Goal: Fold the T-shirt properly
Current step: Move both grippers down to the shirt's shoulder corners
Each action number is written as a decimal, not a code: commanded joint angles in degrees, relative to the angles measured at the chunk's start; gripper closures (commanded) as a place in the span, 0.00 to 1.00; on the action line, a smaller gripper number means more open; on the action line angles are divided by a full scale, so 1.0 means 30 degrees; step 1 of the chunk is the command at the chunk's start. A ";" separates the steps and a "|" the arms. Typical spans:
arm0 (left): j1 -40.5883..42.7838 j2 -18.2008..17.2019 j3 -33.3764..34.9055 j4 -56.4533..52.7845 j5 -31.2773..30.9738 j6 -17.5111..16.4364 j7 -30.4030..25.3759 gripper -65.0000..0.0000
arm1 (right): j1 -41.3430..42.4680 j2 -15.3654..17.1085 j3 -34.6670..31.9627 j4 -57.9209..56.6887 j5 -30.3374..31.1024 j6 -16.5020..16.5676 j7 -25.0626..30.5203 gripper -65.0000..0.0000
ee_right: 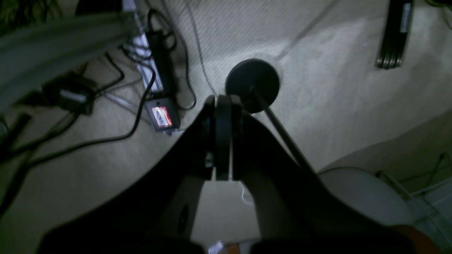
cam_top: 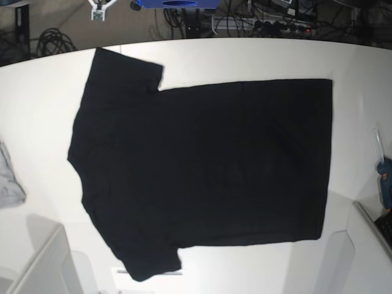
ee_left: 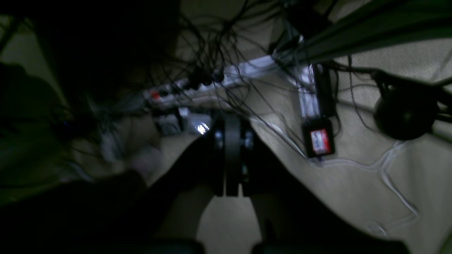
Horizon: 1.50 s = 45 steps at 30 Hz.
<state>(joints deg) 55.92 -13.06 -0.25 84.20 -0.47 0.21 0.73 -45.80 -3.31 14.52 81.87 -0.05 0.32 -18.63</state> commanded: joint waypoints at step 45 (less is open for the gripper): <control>-0.1014 -0.0028 -0.9337 0.8899 -0.8005 -0.3864 -0.0142 0.70 | 0.3443 0.1851 0.2587 1.0206 1.4245 -0.0062 -0.2214 0.45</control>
<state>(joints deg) 52.07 -12.73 -27.83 110.19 -24.69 -11.51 1.72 -35.31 1.83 22.02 111.74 42.68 -0.14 -26.41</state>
